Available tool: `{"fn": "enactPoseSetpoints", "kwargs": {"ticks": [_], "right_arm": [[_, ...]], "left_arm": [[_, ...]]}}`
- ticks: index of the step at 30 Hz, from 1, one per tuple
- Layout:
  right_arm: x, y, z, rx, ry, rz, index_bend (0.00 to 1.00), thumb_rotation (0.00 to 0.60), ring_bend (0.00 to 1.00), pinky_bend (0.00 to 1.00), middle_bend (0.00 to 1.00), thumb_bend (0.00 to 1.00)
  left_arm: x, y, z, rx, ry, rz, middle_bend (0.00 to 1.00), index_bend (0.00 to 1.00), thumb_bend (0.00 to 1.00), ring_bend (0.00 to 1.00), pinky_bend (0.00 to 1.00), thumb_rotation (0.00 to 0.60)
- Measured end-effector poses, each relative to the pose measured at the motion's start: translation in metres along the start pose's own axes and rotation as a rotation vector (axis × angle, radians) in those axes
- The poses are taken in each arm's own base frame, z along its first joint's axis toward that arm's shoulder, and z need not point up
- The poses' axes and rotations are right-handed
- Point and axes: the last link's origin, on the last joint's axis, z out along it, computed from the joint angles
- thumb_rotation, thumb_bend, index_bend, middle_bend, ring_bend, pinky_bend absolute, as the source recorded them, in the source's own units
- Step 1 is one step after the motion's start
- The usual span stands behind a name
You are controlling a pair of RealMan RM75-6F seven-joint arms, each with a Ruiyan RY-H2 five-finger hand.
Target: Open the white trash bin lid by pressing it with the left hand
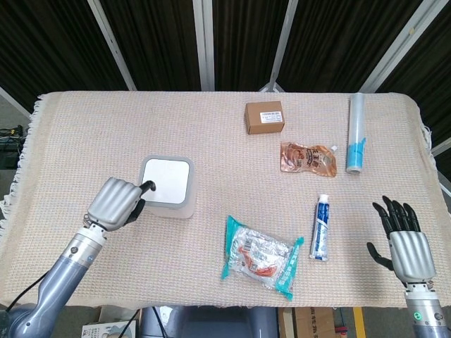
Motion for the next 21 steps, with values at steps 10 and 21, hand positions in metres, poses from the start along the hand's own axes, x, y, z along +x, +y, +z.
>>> {"fn": "enactPoseSetpoints", "kwargs": {"ticks": [10,21], "right_arm": [[0.003,0.002,0.0,-0.006,0.012,0.006,0.13,0.6,0.03,0.04,0.02,0.3],[0.004,0.003,0.0,-0.007,0.013,0.014,0.13,0.6,0.03,0.04,0.02,0.3]], "left_arm": [[-0.008,0.008,0.006,-0.001,-0.022,0.014,0.9,0.4,0.76,0.72,0.7,0.6],[-0.017,0.011,0.009,0.006,-0.065,0.059,0.9,0.4,0.75,0.72,0.7,0.6]]}}
